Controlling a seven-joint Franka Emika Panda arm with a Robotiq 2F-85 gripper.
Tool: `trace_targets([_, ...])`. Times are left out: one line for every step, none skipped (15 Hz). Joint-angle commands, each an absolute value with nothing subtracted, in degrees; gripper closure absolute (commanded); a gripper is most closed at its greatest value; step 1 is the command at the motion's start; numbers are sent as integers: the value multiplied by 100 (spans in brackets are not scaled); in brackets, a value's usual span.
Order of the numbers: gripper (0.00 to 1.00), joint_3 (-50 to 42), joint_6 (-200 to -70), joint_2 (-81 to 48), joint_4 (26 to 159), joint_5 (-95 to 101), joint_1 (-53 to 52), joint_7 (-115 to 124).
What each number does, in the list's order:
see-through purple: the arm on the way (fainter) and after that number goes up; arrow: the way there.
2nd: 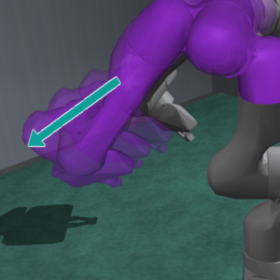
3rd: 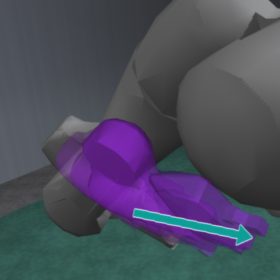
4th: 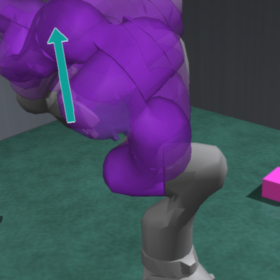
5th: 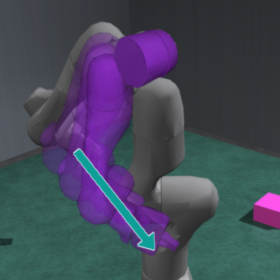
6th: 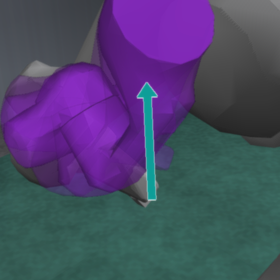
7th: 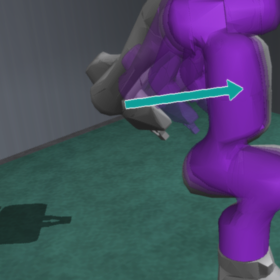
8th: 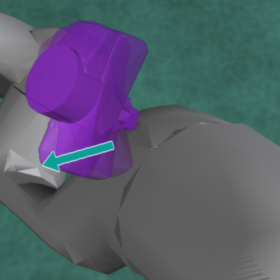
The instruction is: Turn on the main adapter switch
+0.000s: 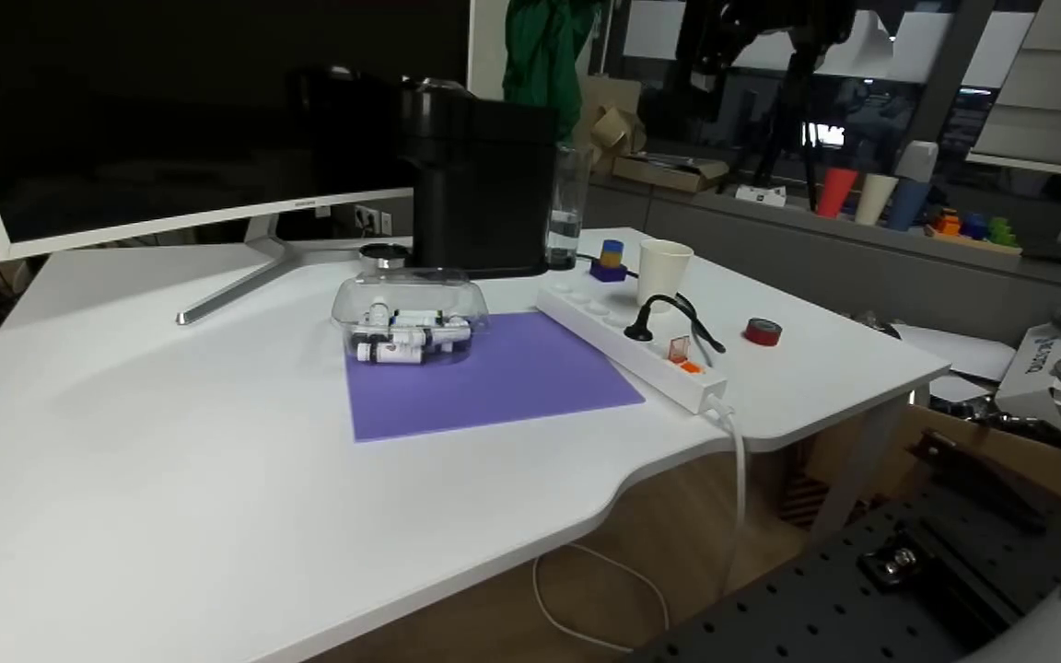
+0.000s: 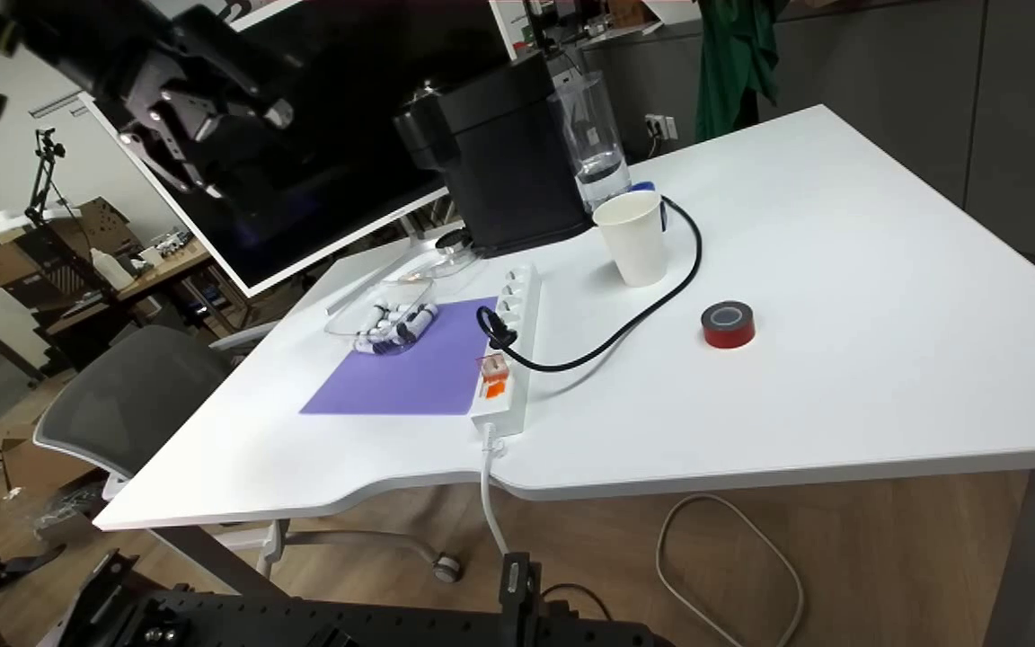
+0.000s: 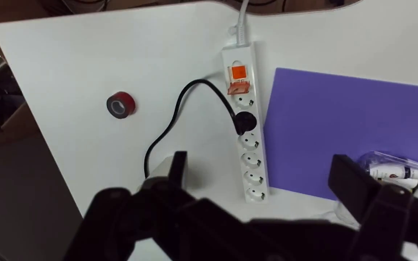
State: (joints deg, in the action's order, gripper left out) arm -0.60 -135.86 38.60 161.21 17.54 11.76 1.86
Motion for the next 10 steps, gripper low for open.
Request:
trace_targets([26,-652,-14727,3000,15985,1744,1114,-556])
trace_targets([33,-810,-15036,2756,15952,1592,1031,-772])
trace_targets([40,-958,-15295,2505,15921,1414,930,-982])
trace_targets([49,-1073,-15492,2281,15890,1250,842,-1191])
trace_targets([55,-1190,-15643,2077,15862,1059,733,-1403])
trace_targets([61,-1305,-15761,1888,15838,848,621,-1615])
trace_targets([69,-1396,-15838,1721,15811,641,524,-1800])
trace_targets([75,-1466,-15885,1550,15779,457,451,-1964])
trace_targets([81,-1542,-15913,1404,15748,262,364,-2139])
trace_targets([89,-1587,-15921,1260,15707,90,315,-2270])
